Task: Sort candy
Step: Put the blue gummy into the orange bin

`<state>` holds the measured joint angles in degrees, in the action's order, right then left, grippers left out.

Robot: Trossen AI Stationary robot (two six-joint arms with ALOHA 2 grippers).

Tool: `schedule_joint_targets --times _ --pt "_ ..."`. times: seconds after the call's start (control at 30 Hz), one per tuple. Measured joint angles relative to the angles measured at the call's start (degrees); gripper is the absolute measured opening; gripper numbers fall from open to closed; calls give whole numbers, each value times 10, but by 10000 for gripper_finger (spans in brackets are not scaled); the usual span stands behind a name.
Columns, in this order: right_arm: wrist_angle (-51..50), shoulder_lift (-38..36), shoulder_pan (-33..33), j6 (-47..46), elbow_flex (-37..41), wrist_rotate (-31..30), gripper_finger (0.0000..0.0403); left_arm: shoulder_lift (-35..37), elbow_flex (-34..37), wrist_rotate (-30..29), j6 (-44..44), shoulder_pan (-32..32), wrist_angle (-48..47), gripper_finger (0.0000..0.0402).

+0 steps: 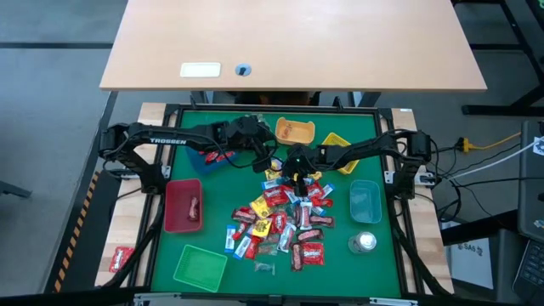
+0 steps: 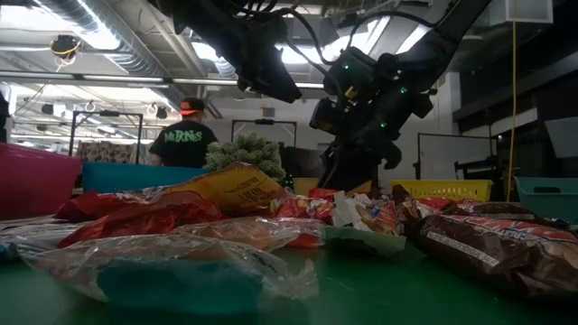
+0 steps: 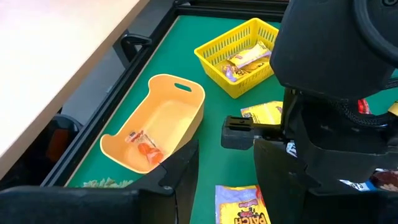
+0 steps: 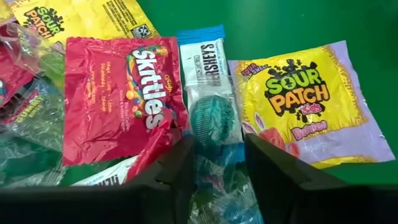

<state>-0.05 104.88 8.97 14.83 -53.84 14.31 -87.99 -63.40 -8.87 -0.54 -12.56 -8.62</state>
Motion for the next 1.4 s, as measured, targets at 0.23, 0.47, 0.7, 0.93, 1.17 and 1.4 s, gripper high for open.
schedule_joint_targets --times 0.23,0.47,0.7,0.93,1.17,1.4 --pt "0 0 0 0 0 0 61 0 0 0 0 0 0 141" --pt "-25 -3 0 1 -21 -2 4 16 0 -12 -1 0 -11 141" --pt "-98 -25 1 20 -55 -11 8 48 -1 -39 0 -1 -78 141" --pt "-188 -67 2 77 -96 -76 6 59 -1 -39 0 -1 -129 141" --pt "-228 -110 33 127 -114 -159 7 59 -1 -37 0 -1 -133 141" --pt "-224 -118 104 129 -115 -247 7 59 -1 -37 0 -1 -134 141"
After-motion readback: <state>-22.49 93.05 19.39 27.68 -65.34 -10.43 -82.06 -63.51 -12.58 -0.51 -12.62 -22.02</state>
